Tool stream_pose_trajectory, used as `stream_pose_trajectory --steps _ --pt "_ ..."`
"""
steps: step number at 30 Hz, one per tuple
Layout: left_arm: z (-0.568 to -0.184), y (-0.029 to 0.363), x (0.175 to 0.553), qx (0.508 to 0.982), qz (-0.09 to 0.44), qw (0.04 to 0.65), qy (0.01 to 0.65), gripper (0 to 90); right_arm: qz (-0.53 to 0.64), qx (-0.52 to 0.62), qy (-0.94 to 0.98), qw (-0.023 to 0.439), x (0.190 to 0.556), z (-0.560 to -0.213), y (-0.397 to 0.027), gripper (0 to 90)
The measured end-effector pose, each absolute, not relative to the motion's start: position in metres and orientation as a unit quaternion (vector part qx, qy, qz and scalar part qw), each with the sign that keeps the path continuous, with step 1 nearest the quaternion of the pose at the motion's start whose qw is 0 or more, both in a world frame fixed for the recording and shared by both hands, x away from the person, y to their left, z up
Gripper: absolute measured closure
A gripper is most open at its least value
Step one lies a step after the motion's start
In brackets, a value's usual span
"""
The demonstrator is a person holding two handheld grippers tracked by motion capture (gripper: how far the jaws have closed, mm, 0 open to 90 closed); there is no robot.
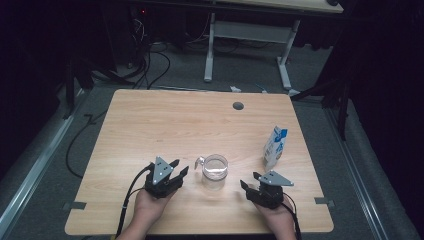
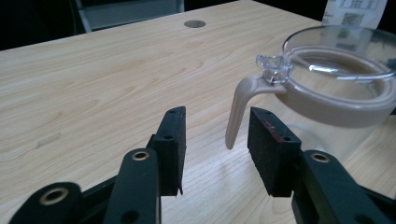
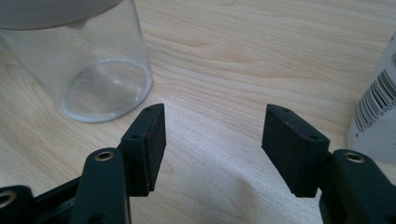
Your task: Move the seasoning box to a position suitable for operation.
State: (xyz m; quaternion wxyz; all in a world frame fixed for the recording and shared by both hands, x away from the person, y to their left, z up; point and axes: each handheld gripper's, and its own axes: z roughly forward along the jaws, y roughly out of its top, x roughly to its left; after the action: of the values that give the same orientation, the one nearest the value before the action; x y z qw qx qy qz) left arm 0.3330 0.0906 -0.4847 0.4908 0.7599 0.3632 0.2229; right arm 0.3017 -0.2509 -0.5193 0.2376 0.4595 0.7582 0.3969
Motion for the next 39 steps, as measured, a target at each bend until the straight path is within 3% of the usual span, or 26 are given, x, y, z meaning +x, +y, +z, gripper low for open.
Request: stream_pose_trajectory --steps 5,9,18,39 --pt "-0.477 0.085 0.336 0.759 0.221 0.502 0.350 56.4 0.396 0.463 0.757 0.237 0.302 -0.520 -0.252 38.5" --pt "-0.473 0.083 0.341 0.757 0.193 0.516 0.352 65.1 0.396 0.463 0.757 0.236 0.302 -0.520 -0.252 38.4" --pt "-0.462 0.070 0.346 0.754 0.194 0.528 0.338 89.9 0.398 0.467 0.753 0.236 0.302 -0.519 -0.254 38.5" --pt "-0.462 0.045 0.355 0.768 0.210 0.511 0.323 90.0 0.406 0.453 0.755 0.244 0.299 -0.516 -0.252 44.0"
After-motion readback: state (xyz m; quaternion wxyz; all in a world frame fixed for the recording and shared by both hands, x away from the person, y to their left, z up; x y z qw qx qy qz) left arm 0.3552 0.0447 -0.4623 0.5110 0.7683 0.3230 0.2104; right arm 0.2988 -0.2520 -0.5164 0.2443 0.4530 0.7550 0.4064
